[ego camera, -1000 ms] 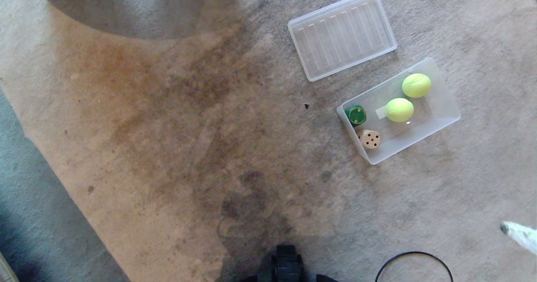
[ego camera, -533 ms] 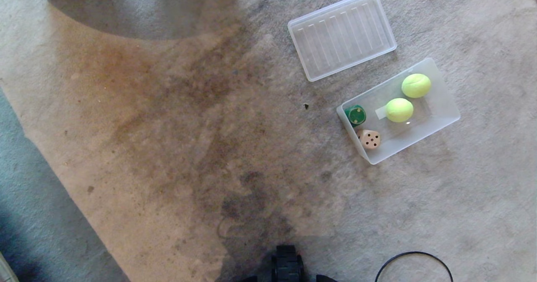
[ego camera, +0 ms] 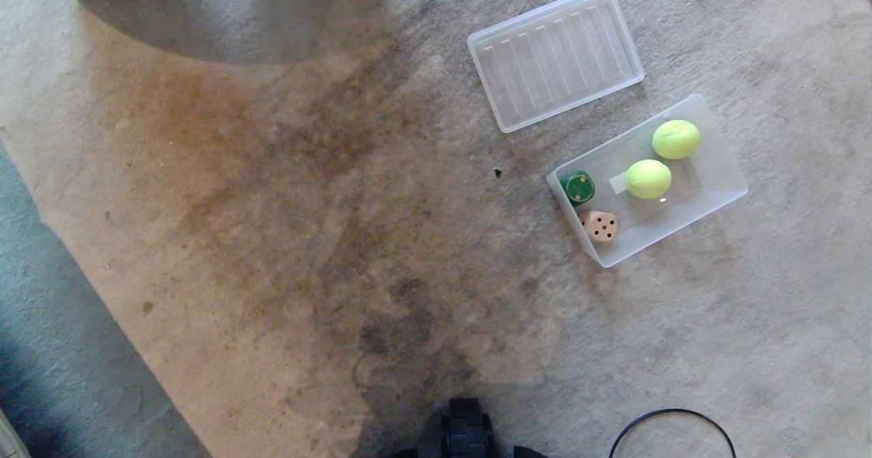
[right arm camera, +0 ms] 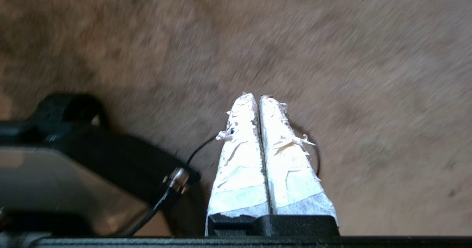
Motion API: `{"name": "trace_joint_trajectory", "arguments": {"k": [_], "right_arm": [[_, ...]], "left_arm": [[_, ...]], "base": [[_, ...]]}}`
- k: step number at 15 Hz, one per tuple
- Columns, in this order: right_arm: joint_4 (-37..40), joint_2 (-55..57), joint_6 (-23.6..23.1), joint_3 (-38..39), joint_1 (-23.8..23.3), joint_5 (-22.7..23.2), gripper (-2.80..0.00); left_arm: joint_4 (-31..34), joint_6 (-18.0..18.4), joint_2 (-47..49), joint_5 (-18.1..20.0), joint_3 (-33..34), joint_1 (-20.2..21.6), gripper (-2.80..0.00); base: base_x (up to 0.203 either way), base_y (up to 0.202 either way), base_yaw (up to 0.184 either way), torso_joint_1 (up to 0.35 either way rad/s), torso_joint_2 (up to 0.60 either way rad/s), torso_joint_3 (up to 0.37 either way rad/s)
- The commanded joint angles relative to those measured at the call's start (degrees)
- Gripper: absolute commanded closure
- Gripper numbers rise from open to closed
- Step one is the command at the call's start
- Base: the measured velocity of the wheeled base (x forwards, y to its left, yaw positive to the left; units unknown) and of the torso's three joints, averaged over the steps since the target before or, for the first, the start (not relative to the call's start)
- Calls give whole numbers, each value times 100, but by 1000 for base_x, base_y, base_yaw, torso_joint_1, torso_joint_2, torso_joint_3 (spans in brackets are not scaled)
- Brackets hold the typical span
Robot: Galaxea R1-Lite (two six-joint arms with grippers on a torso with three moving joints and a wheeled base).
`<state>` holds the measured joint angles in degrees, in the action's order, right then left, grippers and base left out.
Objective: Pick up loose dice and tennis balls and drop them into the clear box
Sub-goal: Pick up toys out of the box
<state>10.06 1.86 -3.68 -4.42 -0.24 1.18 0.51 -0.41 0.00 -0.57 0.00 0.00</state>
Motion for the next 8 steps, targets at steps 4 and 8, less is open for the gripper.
{"name": "trace_joint_trajectory", "arguments": {"k": [4, 8], "right_arm": [[23, -186, -19, 65, 7, -30, 0], [23, -186, -19, 65, 7, -30, 0]], "left_arm": [[2, -2, 0, -4, 0, 0, 0], [2, -2, 0, -4, 0, 0, 0]], "base": [[0, 0, 0, 0, 0, 0], [0, 0, 0, 0, 0, 0]]}}
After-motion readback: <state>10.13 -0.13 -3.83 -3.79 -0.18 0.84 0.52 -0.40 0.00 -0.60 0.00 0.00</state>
